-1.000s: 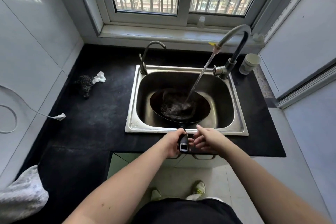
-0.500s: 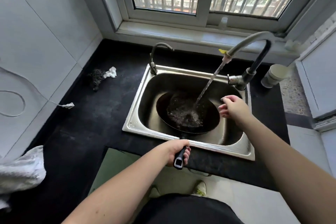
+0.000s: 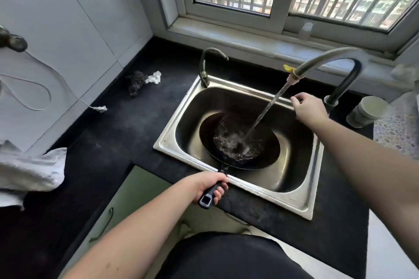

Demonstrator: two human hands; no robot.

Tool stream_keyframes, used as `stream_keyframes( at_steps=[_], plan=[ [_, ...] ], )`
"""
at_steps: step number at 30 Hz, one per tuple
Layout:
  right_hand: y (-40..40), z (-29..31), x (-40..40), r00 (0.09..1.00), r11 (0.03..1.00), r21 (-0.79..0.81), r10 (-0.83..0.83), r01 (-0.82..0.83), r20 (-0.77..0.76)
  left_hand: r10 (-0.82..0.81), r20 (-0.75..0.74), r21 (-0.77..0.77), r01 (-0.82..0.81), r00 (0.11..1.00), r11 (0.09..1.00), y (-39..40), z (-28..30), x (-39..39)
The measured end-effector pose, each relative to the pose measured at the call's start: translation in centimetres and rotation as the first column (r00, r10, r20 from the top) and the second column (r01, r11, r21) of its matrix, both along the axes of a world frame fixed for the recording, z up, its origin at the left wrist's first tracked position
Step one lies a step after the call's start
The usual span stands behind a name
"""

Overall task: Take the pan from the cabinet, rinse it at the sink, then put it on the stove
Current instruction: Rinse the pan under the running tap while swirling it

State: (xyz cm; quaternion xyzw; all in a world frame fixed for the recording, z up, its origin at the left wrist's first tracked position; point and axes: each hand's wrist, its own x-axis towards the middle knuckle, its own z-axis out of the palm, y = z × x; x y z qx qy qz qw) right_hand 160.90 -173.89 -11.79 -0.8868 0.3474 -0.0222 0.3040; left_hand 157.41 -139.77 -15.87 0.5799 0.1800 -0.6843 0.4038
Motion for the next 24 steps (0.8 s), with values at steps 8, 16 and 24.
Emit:
stream_keyframes(
  at_steps=[8, 16, 24],
  plan=[
    [-1.8, 0.6, 0.7, 0.991, 0.973, -0.195, 0.111, -0.123, -0.069, 0.033, 0.036, 0.017, -0.034, 0.999, 0.999, 0.0, 0.0, -0.3],
    [-3.2, 1.1, -0.7, 0.985, 0.938, -0.3, 0.163, -0.172, -0.055, 0.041, 0.056, 0.054, -0.044, 0.998, 0.998, 0.0, 0.0, -0.3],
    [-4.4, 0.8, -0.9, 0.995, 0.968, -0.234, 0.094, -0.086, 0.022, 0.059, 0.062, 0.078, -0.064, 0.996, 0.995, 0.1, 0.1, -0.3]
  ],
)
